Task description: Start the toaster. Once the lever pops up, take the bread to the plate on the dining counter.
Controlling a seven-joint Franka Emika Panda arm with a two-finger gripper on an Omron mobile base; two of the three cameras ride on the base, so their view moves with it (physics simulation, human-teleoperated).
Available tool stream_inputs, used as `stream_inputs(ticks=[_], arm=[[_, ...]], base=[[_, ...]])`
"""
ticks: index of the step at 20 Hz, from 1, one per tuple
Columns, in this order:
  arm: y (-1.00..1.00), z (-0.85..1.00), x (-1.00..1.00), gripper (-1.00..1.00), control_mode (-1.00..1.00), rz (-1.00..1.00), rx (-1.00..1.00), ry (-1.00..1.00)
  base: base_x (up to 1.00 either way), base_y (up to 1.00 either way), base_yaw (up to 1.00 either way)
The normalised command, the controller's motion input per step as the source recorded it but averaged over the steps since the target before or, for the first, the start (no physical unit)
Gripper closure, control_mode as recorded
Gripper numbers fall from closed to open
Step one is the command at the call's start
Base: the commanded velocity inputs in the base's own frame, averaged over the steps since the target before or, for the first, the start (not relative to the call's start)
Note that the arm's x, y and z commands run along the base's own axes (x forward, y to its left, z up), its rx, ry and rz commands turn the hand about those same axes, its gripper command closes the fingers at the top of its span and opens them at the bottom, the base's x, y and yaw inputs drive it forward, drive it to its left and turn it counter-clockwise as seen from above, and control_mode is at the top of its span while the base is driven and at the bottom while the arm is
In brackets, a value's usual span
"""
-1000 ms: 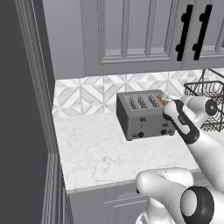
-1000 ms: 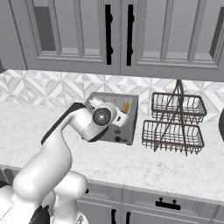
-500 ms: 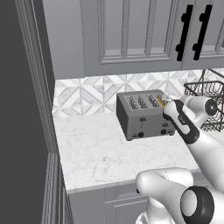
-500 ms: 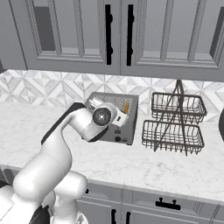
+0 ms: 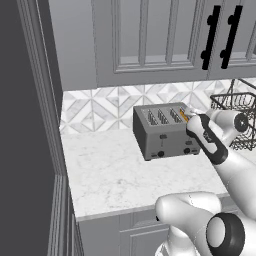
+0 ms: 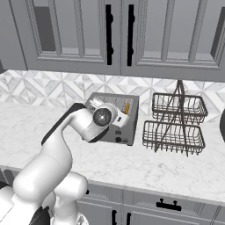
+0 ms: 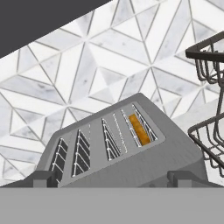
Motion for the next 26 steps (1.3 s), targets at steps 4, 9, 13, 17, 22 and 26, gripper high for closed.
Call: stream_inputs(ticks=[4, 9, 13, 17, 22, 26], arm=[[0.00, 0.00, 0.00, -1.00, -1.00, 0.00, 0.00, 0.00], [0.00, 0.00, 0.00, -1.00, -1.00, 0.00, 0.00, 0.00], [0.00, 0.00, 0.00, -1.00, -1.00, 0.00, 0.00, 0.00], [0.00, 0.00, 0.00, -1.00, -1.00, 0.00, 0.00, 0.00], [0.00, 0.00, 0.00, -1.00, -1.00, 0.00, 0.00, 0.00], [0.00, 0.00, 0.00, -1.00, -1.00, 0.00, 0.00, 0.00]], base=[[0.00, 0.00, 0.00], [0.00, 0.00, 0.00], [0.00, 0.00, 0.00], [0.00, 0.00, 0.00], [0.00, 0.00, 0.00], [0.00, 0.00, 0.00]])
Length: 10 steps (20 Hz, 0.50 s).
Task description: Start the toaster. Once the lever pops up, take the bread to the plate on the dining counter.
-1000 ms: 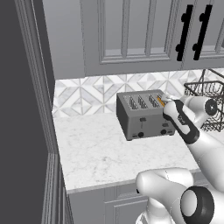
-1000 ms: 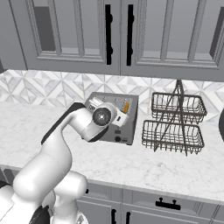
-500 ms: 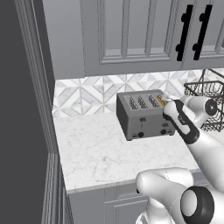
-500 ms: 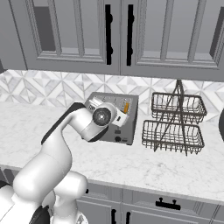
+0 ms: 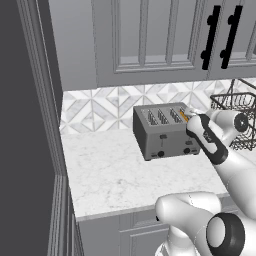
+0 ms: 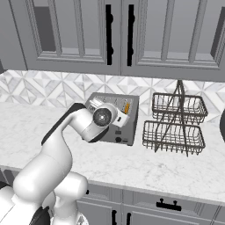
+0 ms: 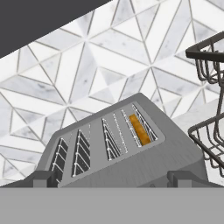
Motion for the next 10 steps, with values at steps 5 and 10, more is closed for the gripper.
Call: stream_inputs(ticks=[5, 10], arm=[[0.00, 0.00, 0.00, -1.00, -1.00, 0.00, 0.00, 0.00], [0.00, 0.00, 0.00, -1.00, -1.00, 0.00, 0.00, 0.00]], base=[[0.00, 0.00, 0.00], [0.00, 0.00, 0.00]])
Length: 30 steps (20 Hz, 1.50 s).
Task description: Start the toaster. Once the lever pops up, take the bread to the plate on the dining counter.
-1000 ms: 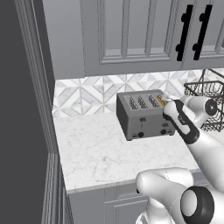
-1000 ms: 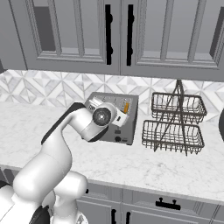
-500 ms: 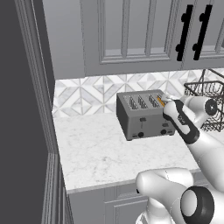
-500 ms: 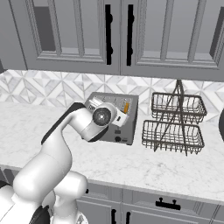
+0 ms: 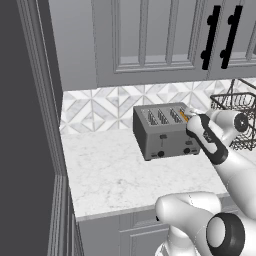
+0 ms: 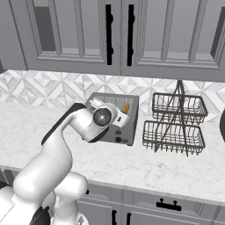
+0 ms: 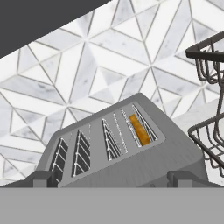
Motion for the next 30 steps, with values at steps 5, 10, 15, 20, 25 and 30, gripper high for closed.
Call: stream_inputs(ticks=[5, 10, 15, 20, 25, 30], arm=[[0.00, 0.00, 0.00, -1.00, -1.00, 0.00, 0.00, 0.00], [0.00, 0.00, 0.00, -1.00, -1.00, 0.00, 0.00, 0.00], [0.00, 0.00, 0.00, -1.00, -1.00, 0.00, 0.00, 0.00], [0.00, 0.00, 0.00, -1.00, -1.00, 0.00, 0.00, 0.00], [0.00, 0.00, 0.00, -1.00, -1.00, 0.00, 0.00, 0.00], [0.00, 0.00, 0.00, -1.00, -1.00, 0.00, 0.00, 0.00]], base=[[0.00, 0.00, 0.00], [0.00, 0.00, 0.00], [0.00, 0.00, 0.00], [0.00, 0.00, 0.00], [0.00, 0.00, 0.00], [0.00, 0.00, 0.00]])
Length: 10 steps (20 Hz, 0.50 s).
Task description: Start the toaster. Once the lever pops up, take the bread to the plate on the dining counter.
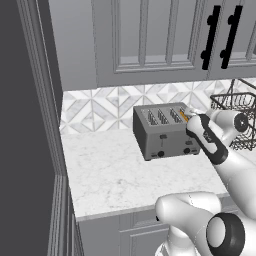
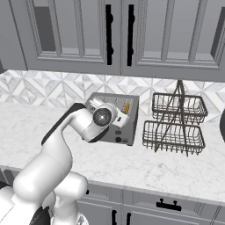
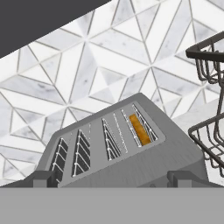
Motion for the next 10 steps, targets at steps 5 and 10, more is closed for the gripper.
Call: stream_inputs(ticks=[5, 10], arm=[[0.00, 0.00, 0.00, -1.00, -1.00, 0.00, 0.00, 0.00], [0.00, 0.00, 0.00, -1.00, -1.00, 0.00, 0.00, 0.00]], base=[[0.00, 0.00, 0.00], [0.00, 0.00, 0.00]])
